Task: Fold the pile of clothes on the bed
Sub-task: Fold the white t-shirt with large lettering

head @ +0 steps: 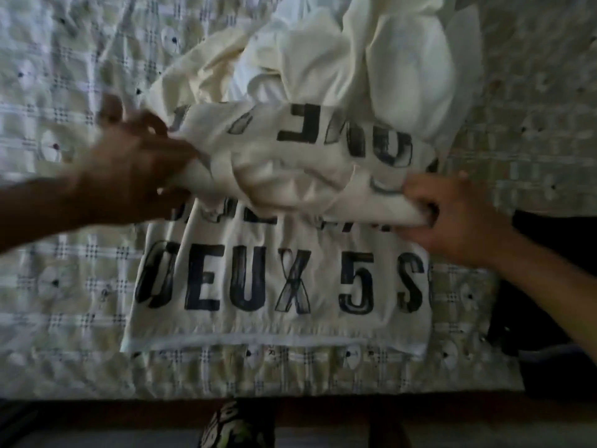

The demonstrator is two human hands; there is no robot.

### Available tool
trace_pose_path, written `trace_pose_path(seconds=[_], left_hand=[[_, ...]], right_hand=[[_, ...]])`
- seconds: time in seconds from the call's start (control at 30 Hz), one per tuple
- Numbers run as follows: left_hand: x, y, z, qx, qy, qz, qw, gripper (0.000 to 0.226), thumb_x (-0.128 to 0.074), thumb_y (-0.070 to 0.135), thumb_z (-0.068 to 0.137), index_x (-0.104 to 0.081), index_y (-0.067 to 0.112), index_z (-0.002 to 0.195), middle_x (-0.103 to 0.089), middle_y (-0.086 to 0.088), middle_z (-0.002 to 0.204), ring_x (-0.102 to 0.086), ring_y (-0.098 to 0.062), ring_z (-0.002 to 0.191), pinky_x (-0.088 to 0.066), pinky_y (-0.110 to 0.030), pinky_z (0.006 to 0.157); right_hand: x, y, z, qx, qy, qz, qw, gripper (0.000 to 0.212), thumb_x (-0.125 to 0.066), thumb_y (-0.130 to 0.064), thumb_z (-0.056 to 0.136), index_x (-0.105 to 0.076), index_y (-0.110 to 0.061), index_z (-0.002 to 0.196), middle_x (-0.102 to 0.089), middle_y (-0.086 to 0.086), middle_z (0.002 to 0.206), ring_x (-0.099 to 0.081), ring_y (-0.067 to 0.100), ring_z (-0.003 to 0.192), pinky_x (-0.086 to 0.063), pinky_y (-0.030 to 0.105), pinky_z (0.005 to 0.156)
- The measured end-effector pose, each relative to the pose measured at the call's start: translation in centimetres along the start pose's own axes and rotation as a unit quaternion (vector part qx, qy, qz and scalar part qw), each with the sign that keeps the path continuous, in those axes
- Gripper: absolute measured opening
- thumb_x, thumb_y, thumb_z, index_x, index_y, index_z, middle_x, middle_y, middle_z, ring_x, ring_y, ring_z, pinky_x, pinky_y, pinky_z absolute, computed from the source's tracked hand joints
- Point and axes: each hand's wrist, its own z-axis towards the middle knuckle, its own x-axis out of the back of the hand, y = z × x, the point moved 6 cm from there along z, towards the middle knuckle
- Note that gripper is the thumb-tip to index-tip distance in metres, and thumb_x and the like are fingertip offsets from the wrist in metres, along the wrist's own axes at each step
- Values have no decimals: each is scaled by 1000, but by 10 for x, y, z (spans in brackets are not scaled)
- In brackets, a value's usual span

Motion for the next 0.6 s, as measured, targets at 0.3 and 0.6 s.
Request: trace_pose_path(seconds=[0.3, 0.6], left_hand=[[-137, 70, -99, 210, -248, -112, 939, 82, -79, 49, 77, -30, 31, 139, -71, -2, 101, -69, -22, 85, -43, -26, 63], [-138, 104, -149, -71, -349, 4, 934, 65, -85, 38, 66, -58, 38, 125, -61, 2, 127, -61, -15, 112, -55, -34, 90]], right_hand=[[-160, 64, -104, -101, -79, -53, 990, 24, -69, -17, 72, -67, -11, 95, -68, 9, 85, -65, 32, 77, -45, 32, 59], [-158, 64, -162, 28, -98, -264, 959, 17, -59, -16, 67, -64, -20, 83, -55, 0, 83, -54, 22, 77, -37, 34, 64]])
